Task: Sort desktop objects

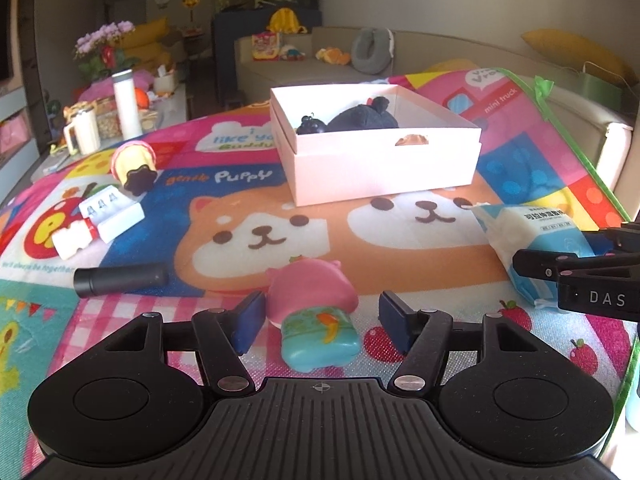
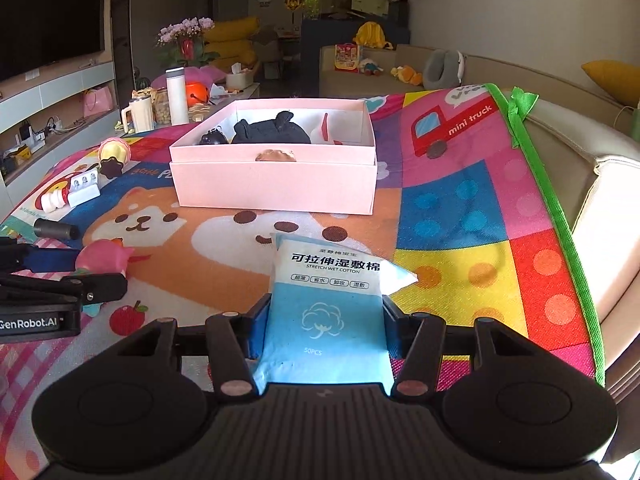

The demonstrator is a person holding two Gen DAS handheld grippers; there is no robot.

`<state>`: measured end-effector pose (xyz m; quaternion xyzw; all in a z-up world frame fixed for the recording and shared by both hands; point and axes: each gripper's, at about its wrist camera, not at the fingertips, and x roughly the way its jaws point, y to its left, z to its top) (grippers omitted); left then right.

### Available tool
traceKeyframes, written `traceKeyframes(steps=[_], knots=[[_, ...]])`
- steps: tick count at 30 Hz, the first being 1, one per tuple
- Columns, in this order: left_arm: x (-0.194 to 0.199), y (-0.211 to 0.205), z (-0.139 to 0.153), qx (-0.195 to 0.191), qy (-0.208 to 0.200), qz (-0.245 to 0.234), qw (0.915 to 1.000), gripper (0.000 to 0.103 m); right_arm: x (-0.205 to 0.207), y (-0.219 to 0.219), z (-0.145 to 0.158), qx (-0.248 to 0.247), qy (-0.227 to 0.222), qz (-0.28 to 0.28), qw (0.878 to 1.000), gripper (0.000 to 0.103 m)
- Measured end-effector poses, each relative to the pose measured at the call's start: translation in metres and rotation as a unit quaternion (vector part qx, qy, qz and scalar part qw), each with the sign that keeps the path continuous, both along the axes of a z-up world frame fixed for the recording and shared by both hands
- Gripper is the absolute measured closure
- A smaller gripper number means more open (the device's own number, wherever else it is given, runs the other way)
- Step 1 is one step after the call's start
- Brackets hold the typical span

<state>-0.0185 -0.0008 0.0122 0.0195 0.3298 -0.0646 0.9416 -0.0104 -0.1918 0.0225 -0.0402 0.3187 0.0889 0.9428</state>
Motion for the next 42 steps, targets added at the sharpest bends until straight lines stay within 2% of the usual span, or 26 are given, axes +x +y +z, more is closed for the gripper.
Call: traceKeyframes(steps=[3, 4, 5, 11, 16, 21, 25, 28, 32, 34, 36, 37, 39, 40, 42], knots=[[0.000, -0.001, -0.001, 0.004, 0.001, 0.000, 1.0000, 0.038, -0.001, 0.001, 0.000, 0.000, 0.002, 0.004, 1.000, 0.049], [0.000, -0.001, -0.001, 0.008, 0.001, 0.002, 1.0000, 0.040, -0.002, 0.002, 0.001, 0.000, 0.003, 0.006, 1.000, 0.049], [0.000, -0.001, -0.001, 0.011, 0.001, 0.003, 0.9999, 0.048, -0.002, 0.002, 0.001, 0.000, 0.004, 0.007, 1.000, 0.049], [-0.011, -0.004, 0.006, 0.019, -0.008, -0.015, 0.9997, 0.049, -0.011, 0.005, 0.009, -0.002, 0.005, 0.019, 1.000, 0.051], [-0.031, -0.007, 0.039, 0.021, -0.058, -0.031, 0.9976, 0.049, -0.023, 0.001, 0.033, 0.001, -0.008, 0.026, 1.000, 0.053], [-0.036, -0.012, 0.090, 0.033, -0.125, -0.051, 0.9902, 0.049, -0.037, -0.011, 0.079, 0.014, -0.055, 0.027, 0.998, 0.054], [-0.011, -0.020, 0.124, 0.054, -0.168, -0.062, 0.9824, 0.049, -0.030, -0.026, 0.129, 0.047, -0.098, 0.036, 0.993, 0.054], [0.029, -0.021, 0.139, 0.031, -0.164, -0.064, 0.9839, 0.049, -0.011, -0.034, 0.158, 0.060, -0.128, 0.030, 0.989, 0.054], [0.094, -0.031, 0.139, 0.018, -0.178, -0.077, 0.9809, 0.049, 0.027, -0.038, 0.175, 0.052, -0.152, 0.014, 0.987, 0.054], [0.128, -0.036, 0.135, 0.008, -0.184, -0.080, 0.9797, 0.047, 0.048, -0.037, 0.175, 0.043, -0.158, 0.012, 0.986, 0.054], [0.161, -0.035, 0.131, -0.003, -0.165, -0.074, 0.9836, 0.033, 0.073, -0.035, 0.174, 0.041, -0.151, 0.010, 0.988, 0.054], [0.172, -0.031, 0.129, -0.009, -0.157, -0.062, 0.9857, 0.030, 0.087, -0.034, 0.173, 0.041, -0.143, 0.008, 0.989, 0.054], [0.177, -0.012, 0.120, -0.028, -0.149, -0.041, 0.9875, 0.012, 0.112, -0.031, 0.168, 0.043, -0.128, 0.009, 0.991, 0.054], [0.174, -0.001, 0.112, -0.032, -0.148, -0.031, 0.9880, 0.008, 0.124, -0.029, 0.165, 0.044, -0.123, 0.012, 0.991, 0.054], [0.164, 0.017, 0.093, -0.025, -0.134, -0.013, 0.9906, 0.007, 0.148, -0.022, 0.156, 0.048, -0.115, 0.014, 0.992, 0.054]])
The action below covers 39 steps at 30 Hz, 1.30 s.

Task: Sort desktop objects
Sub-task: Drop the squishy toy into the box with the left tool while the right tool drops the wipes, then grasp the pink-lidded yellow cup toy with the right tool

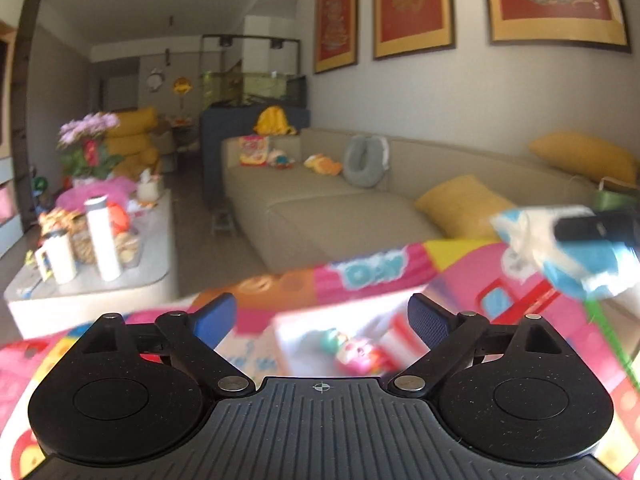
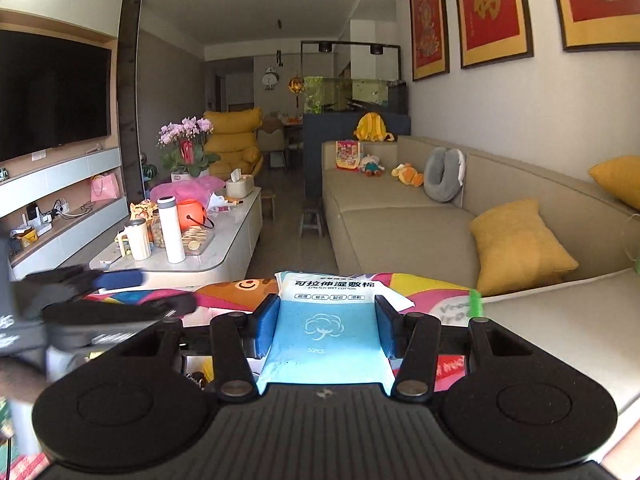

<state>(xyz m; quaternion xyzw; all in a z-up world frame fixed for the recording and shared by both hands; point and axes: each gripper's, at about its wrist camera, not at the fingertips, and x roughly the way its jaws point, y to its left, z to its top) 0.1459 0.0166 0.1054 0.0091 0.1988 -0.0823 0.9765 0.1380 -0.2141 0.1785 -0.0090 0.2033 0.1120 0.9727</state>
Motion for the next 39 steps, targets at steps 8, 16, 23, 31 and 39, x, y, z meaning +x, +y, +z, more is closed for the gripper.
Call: traceKeyframes(steps=[8, 16, 23, 31, 39], knots=[[-0.064, 0.052, -0.061, 0.002, 0.071, 0.022, 0.9973, 0.006, 0.072, 0.036, -0.063, 0.008, 0.068, 0.025, 0.997, 0.041], [-0.107, 0.077, -0.084, -0.007, 0.084, 0.045, 0.9954, 0.003, 0.065, 0.040, -0.067, -0.012, 0.074, -0.002, 0.997, 0.062], [-0.119, 0.091, -0.086, -0.032, 0.091, 0.070, 0.9929, 0.002, 0.079, 0.062, -0.112, -0.008, 0.142, -0.005, 0.990, 0.065], [-0.140, 0.092, -0.087, -0.026, 0.088, 0.075, 0.9929, 0.001, 0.075, 0.069, -0.120, 0.006, 0.175, 0.000, 0.984, 0.062], [-0.147, 0.113, -0.090, 0.008, 0.081, 0.147, 0.9858, 0.000, 0.016, 0.109, -0.074, -0.060, 0.069, 0.031, 0.995, 0.039]])
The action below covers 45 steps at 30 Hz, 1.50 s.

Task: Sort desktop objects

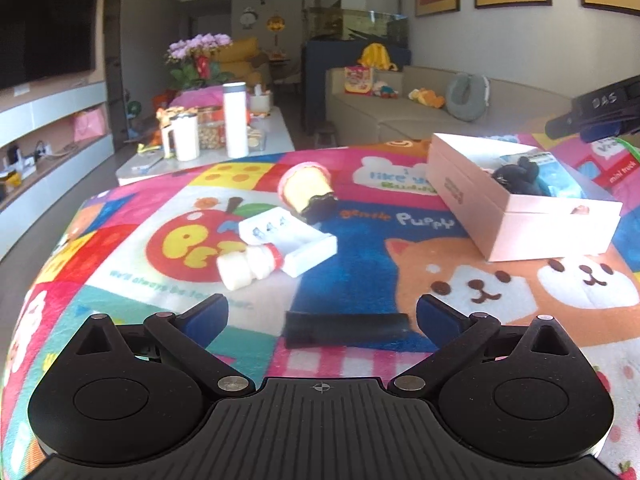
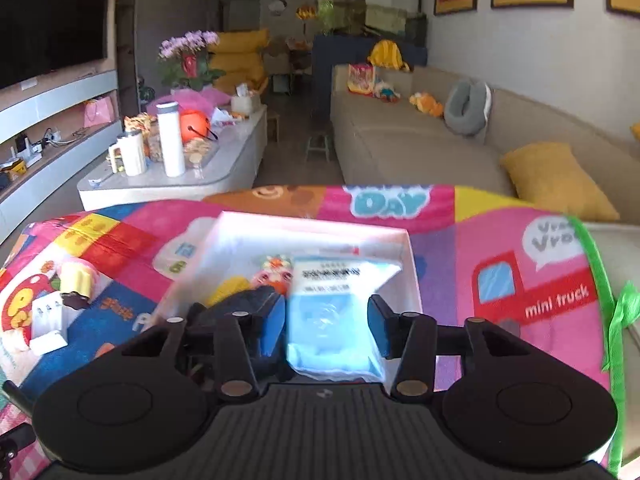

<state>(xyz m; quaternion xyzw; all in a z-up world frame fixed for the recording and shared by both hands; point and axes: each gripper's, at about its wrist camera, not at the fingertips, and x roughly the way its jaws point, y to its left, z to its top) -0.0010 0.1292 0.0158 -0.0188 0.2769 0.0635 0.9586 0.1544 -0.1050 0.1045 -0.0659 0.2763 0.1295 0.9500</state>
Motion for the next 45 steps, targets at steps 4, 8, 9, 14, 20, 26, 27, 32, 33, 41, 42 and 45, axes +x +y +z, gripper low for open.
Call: traceKeyframes(steps=[4, 8, 9, 14, 20, 26, 27, 32, 33, 41, 42, 45], knots=[[-0.003, 0.020, -0.003, -0.046, 0.002, 0.006, 0.9989, 0.000, -0.011, 0.055, 0.010, 0.006, 0.020, 0.091, 0.996, 0.033], [-0.002, 0.023, -0.006, -0.064, 0.005, -0.007, 0.9979, 0.000, 0.007, 0.118, 0.004, 0.021, 0.083, 0.144, 0.986, 0.033], [-0.002, 0.023, -0.007, -0.068, 0.005, -0.011, 0.9976, 0.000, 0.016, 0.134, 0.003, 0.025, 0.098, 0.150, 0.983, 0.033], [-0.002, 0.029, -0.009, -0.092, 0.006, -0.003, 0.9958, 0.000, 0.050, 0.221, -0.017, -0.005, 0.153, 0.170, 0.974, 0.033], [-0.003, 0.034, -0.009, -0.110, 0.004, 0.006, 0.9939, 0.000, 0.065, 0.277, -0.060, -0.116, 0.156, 0.138, 0.971, 0.046], [-0.003, 0.035, -0.009, -0.112, 0.001, 0.007, 0.9937, 0.000, 0.032, 0.245, -0.034, -0.106, 0.104, 0.149, 0.978, 0.048], [-0.003, 0.035, -0.009, -0.112, 0.002, 0.008, 0.9937, 0.000, 0.023, 0.231, -0.025, -0.097, 0.100, 0.153, 0.978, 0.048], [-0.004, 0.034, -0.008, -0.108, -0.003, 0.012, 0.9940, 0.000, -0.040, 0.137, 0.011, -0.052, 0.070, 0.151, 0.985, 0.048], [-0.005, 0.033, -0.007, -0.105, -0.006, 0.016, 0.9944, 0.000, -0.052, 0.119, 0.013, -0.049, 0.061, 0.147, 0.986, 0.048], [-0.012, -0.001, 0.010, -0.108, -0.014, -0.013, 0.9939, 0.000, -0.142, 0.003, -0.032, -0.094, -0.025, 0.095, 0.991, 0.048], [-0.012, -0.009, 0.012, -0.096, -0.013, -0.021, 0.9951, 0.000, -0.143, -0.002, -0.039, -0.094, -0.026, 0.088, 0.991, 0.048], [-0.013, -0.027, 0.017, -0.057, -0.009, -0.030, 0.9979, 0.000, -0.143, -0.011, -0.052, -0.080, -0.027, 0.083, 0.993, 0.048]])
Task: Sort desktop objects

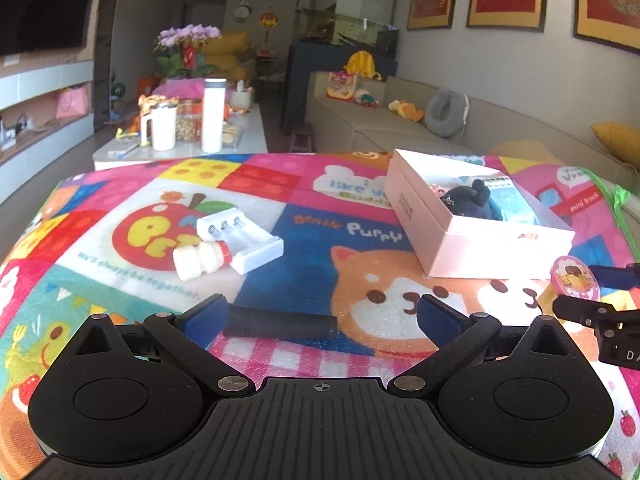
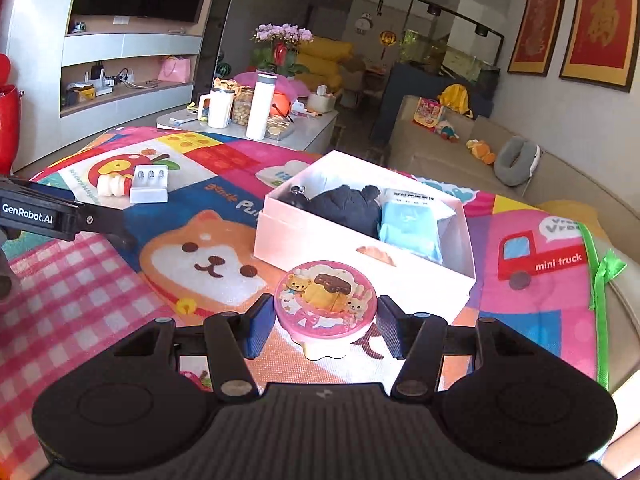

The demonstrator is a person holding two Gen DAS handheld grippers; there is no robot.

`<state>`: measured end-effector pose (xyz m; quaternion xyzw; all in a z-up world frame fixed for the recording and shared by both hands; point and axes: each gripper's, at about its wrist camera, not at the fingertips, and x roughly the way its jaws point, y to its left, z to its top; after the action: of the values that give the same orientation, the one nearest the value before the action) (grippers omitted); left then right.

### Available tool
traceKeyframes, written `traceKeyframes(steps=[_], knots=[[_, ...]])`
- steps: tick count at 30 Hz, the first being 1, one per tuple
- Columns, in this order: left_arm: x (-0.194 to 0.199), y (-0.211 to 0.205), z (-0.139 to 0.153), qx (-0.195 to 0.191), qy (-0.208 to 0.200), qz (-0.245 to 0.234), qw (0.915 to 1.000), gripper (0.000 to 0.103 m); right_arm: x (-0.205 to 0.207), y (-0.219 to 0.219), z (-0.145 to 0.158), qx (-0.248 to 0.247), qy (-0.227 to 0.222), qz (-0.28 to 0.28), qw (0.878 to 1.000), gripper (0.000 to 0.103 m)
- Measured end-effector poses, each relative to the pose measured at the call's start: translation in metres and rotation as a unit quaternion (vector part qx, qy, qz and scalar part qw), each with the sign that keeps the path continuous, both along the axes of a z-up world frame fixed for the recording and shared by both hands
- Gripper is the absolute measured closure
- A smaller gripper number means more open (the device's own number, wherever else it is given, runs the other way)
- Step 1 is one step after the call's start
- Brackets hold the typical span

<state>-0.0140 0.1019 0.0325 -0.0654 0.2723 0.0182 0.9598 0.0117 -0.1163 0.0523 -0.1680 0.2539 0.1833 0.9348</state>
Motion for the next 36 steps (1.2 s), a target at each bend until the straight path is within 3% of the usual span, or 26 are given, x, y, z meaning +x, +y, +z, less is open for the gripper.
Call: traceKeyframes(steps=[5, 9, 13, 19, 22, 26, 28, 32, 34, 35, 36], knots=[[-0.002, -0.005, -0.004, 0.030, 0.019, 0.008, 0.9993, 0.000, 0.003, -0.017, -0.007, 0.033, 0.027, -0.013, 0.999, 0.045], [0.001, -0.002, -0.012, 0.056, 0.022, 0.008, 0.9981, 0.000, -0.010, -0.041, -0.007, 0.082, 0.019, -0.026, 0.996, 0.017], [0.021, 0.000, -0.022, 0.064, 0.058, 0.009, 0.9962, 0.000, -0.019, -0.064, -0.010, 0.130, 0.006, -0.055, 0.990, 0.001], [0.032, -0.016, -0.028, 0.034, 0.078, -0.027, 0.9960, 0.000, -0.002, -0.085, -0.028, 0.182, 0.042, -0.119, 0.975, 0.000], [0.025, -0.035, -0.027, 0.006, 0.073, -0.091, 0.9931, 0.000, 0.001, -0.094, -0.029, 0.212, 0.048, -0.136, 0.966, 0.000], [0.016, -0.056, -0.026, -0.031, 0.069, -0.183, 0.9801, 0.000, 0.006, -0.100, -0.033, 0.222, 0.063, -0.157, 0.960, 0.000], [0.012, -0.060, -0.023, -0.026, 0.057, -0.178, 0.9820, 0.000, 0.007, -0.099, -0.033, 0.220, 0.067, -0.164, 0.959, 0.000], [0.012, -0.058, -0.016, 0.039, 0.027, -0.115, 0.9922, 0.000, 0.011, -0.098, -0.037, 0.215, 0.083, -0.176, 0.957, 0.000], [0.018, -0.051, -0.016, 0.031, 0.036, -0.108, 0.9930, 0.001, 0.015, -0.100, -0.040, 0.217, 0.098, -0.187, 0.953, 0.000], [0.020, -0.050, -0.017, 0.028, 0.039, -0.108, 0.9930, 0.004, 0.019, -0.101, -0.041, 0.216, 0.110, -0.190, 0.951, 0.000], [0.022, -0.051, -0.018, 0.031, 0.042, -0.108, 0.9928, 0.016, 0.023, -0.102, -0.043, 0.215, 0.124, -0.192, 0.950, 0.000]])
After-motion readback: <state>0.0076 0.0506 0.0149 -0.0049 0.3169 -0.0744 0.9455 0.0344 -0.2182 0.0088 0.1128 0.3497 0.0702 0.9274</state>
